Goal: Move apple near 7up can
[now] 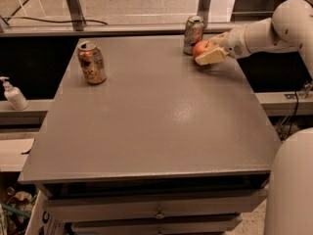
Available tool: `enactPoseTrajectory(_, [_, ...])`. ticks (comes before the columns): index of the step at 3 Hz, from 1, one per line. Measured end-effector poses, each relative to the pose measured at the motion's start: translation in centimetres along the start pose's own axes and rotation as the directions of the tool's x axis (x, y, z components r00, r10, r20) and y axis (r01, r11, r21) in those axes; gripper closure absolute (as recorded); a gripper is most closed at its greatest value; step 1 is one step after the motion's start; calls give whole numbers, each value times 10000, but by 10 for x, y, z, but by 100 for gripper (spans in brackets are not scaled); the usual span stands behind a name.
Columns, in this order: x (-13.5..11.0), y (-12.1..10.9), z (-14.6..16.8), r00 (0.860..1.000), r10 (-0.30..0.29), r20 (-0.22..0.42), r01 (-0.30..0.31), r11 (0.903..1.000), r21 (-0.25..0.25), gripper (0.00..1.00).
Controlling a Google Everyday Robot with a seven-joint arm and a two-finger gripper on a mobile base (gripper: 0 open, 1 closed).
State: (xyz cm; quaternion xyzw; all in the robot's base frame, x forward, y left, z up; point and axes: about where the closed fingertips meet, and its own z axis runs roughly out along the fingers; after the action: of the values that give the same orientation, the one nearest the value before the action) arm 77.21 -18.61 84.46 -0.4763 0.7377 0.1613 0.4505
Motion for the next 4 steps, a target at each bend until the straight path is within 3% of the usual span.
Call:
enactPoseTrajectory(2, [2,-4,2,10000,35,68,-35,10000,-38,12])
enactPoseTrajectory(3, [1,-8,0,9999,33,130,-34,10000,26,0])
enactPoseTrajectory(4, [-1,-11,-4,9996,-26,273,24,10000,68,0])
